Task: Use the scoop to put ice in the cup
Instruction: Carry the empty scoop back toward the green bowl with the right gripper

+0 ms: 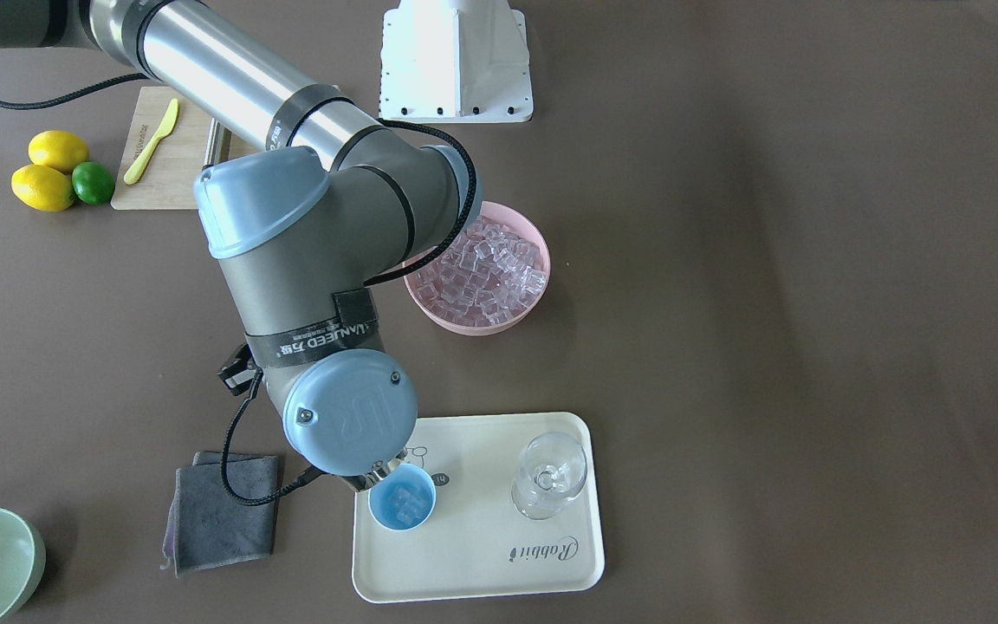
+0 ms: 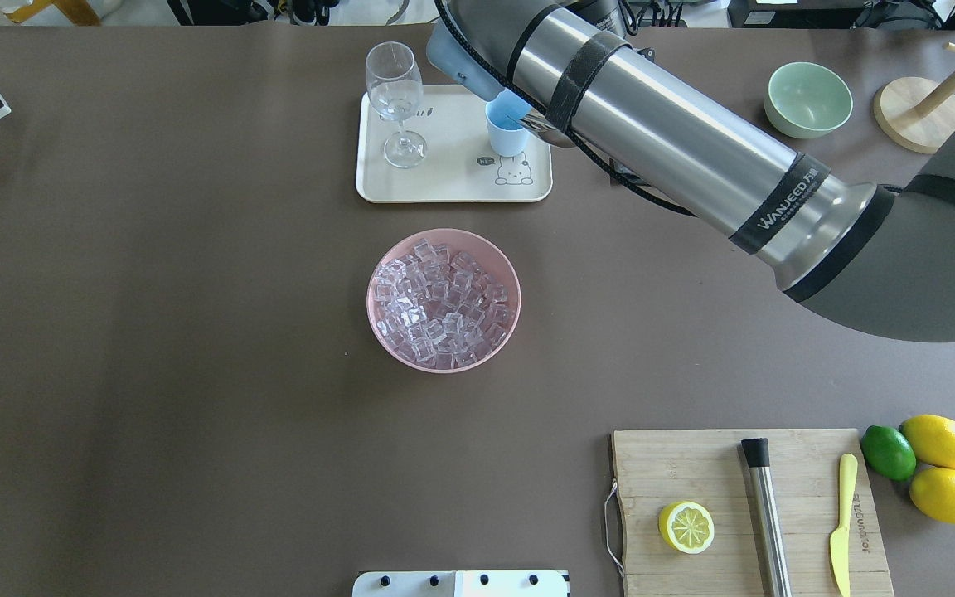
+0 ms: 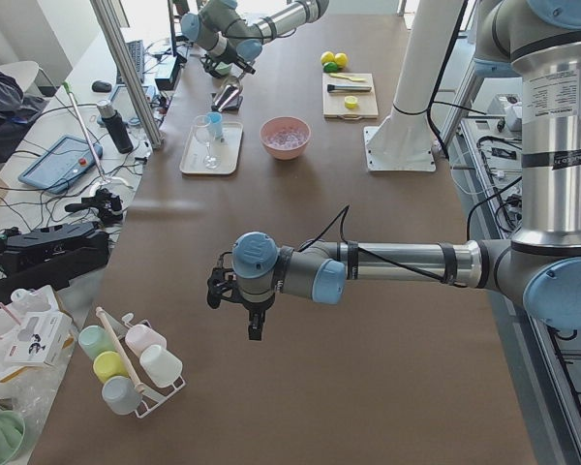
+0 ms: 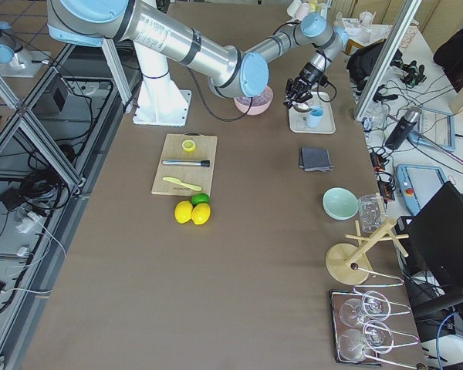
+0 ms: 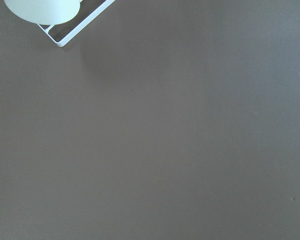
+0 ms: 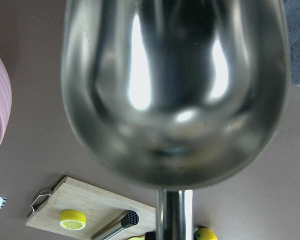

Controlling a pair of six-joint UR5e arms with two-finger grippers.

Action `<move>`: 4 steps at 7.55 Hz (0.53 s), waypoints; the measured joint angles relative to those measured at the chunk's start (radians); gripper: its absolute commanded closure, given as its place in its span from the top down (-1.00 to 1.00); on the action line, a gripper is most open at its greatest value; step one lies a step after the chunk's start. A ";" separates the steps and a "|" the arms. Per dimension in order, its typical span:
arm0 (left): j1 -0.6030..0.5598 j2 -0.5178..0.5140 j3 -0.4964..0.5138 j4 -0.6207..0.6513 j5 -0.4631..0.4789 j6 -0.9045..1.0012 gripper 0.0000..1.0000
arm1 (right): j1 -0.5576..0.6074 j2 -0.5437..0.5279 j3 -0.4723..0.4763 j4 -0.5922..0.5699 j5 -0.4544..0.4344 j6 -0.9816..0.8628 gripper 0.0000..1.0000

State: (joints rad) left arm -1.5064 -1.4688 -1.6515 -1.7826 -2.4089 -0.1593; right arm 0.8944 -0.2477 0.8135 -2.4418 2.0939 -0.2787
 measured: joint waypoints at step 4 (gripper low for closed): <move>-0.001 0.001 0.011 0.000 0.001 0.000 0.96 | 0.064 -0.167 0.315 -0.036 0.010 0.018 -1.00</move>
State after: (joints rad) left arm -1.5078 -1.4681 -1.6404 -1.7825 -2.4083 -0.1595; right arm 0.9581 -0.4148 1.1284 -2.4779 2.1039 -0.2607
